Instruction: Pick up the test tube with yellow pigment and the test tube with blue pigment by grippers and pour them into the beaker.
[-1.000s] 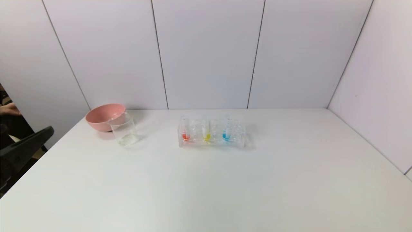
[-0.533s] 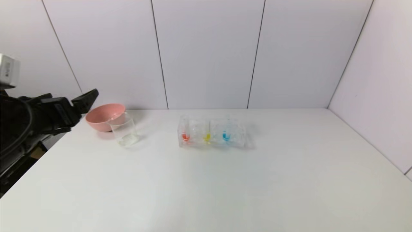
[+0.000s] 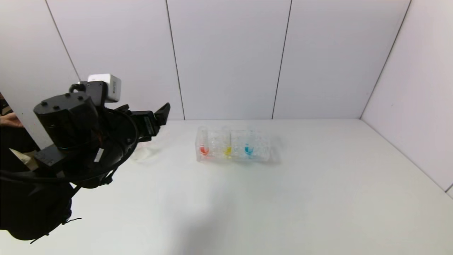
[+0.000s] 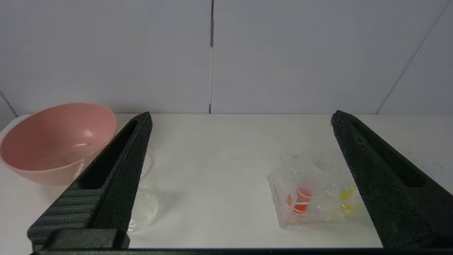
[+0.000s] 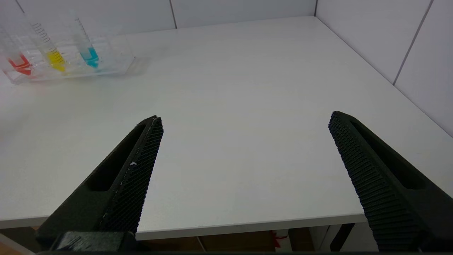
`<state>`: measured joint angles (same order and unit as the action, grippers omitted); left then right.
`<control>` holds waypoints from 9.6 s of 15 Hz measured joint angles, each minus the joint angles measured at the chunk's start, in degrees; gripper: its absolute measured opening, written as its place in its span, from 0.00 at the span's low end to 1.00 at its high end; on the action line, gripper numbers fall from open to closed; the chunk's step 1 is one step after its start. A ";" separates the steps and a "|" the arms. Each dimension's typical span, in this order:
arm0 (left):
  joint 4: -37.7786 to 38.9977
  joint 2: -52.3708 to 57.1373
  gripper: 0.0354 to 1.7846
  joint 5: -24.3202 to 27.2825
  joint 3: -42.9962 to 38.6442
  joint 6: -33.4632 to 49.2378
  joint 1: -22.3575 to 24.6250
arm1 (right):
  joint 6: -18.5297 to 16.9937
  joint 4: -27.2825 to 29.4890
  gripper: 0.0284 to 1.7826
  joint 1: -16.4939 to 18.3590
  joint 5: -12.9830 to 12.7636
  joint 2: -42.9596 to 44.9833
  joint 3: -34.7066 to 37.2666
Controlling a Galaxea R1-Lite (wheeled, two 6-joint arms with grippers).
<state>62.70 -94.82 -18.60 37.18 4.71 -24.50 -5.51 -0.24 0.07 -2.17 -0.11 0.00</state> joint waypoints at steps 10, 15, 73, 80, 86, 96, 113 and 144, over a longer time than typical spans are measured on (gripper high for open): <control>3.58 -11.11 0.99 -11.46 5.05 0.41 -17.09 | 0.02 0.00 0.96 0.00 -0.02 0.00 0.00; 10.12 -19.54 0.99 -17.05 6.17 0.04 -22.08 | 0.02 0.00 0.96 0.00 -0.02 0.00 0.00; -0.05 -42.72 0.25 -13.42 37.32 0.09 -12.54 | 0.02 0.00 0.96 0.00 -0.02 0.00 0.00; -3.22 -38.69 0.25 -13.80 36.83 -0.17 -12.90 | 0.00 0.02 0.96 0.00 -0.02 0.00 0.00; -8.20 -33.93 0.25 -14.10 36.88 -0.46 -13.81 | 0.00 0.02 0.96 -0.02 -0.02 0.00 0.00; -16.62 -27.70 0.25 -13.58 38.84 -0.39 -14.47 | 0.00 0.02 0.96 0.00 -0.02 0.00 0.00; -39.77 -2.12 0.25 5.22 32.44 -0.33 7.64 | 0.00 0.00 0.96 0.00 0.00 0.00 0.00; -44.70 2.05 0.25 36.96 27.01 -9.50 39.69 | 0.00 0.02 0.96 0.00 -0.02 0.00 0.00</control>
<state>17.99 -92.77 18.36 64.20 -4.79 15.19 -5.51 -0.22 0.07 -2.19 -0.11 0.00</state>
